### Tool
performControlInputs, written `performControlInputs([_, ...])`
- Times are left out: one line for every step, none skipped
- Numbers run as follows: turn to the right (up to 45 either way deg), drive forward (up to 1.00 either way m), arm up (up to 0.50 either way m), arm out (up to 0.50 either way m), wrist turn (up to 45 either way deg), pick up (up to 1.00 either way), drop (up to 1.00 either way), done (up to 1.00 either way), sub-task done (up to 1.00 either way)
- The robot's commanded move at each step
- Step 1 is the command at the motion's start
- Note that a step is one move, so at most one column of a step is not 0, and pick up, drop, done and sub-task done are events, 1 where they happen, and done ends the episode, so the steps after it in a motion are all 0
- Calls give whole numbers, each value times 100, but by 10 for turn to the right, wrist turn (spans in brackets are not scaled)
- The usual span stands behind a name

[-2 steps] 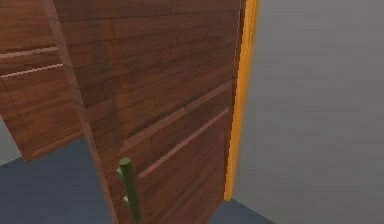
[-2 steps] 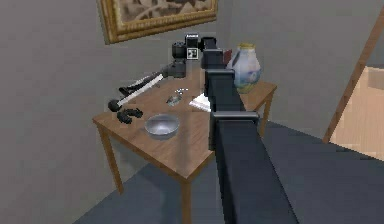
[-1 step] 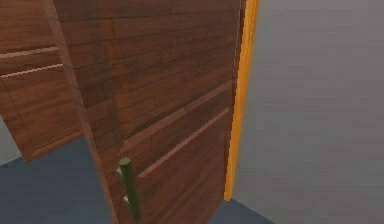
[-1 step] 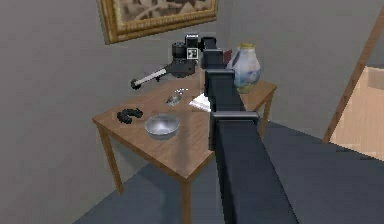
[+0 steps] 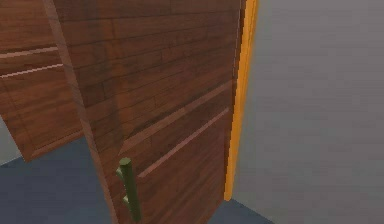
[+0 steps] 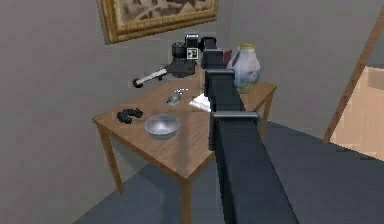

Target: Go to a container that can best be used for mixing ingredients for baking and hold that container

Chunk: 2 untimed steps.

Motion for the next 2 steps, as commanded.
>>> performControlInputs([0, 0, -28, 0, 0, 0, 0, 0, 0])
performControlInputs([0, 0, 0, 0, 0, 100, 0, 0, 0])
